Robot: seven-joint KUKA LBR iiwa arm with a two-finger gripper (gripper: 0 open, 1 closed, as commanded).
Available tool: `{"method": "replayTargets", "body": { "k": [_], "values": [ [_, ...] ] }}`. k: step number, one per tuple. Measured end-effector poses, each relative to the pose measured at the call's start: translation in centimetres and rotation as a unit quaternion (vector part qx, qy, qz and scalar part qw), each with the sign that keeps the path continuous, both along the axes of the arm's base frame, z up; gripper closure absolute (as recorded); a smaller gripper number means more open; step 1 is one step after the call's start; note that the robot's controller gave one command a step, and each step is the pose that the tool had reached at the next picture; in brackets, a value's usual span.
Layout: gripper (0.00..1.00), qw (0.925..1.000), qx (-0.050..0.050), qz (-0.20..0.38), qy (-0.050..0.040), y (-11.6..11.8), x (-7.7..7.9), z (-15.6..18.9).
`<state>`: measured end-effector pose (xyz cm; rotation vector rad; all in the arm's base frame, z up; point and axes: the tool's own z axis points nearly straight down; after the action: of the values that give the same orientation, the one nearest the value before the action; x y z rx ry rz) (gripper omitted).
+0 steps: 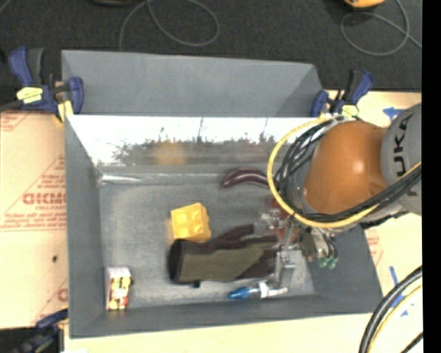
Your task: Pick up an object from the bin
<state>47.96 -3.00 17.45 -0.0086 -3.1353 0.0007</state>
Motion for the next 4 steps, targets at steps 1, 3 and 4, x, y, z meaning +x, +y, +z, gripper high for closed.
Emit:
{"method": "replayTargets", "body": {
  "k": [1, 3, 4],
  "values": [
    [0.0, 1.0, 0.0, 0.0, -0.0022, 0.0, 0.1, 0.3],
    [0.0, 0.9994, 0.0, -0.033, -0.0076, 0.2, 5.4, -4.1],
    [1.0, 0.9921, -0.001, -0.125, -0.0023, 1.7, 5.8, -7.5]
  ]
}}
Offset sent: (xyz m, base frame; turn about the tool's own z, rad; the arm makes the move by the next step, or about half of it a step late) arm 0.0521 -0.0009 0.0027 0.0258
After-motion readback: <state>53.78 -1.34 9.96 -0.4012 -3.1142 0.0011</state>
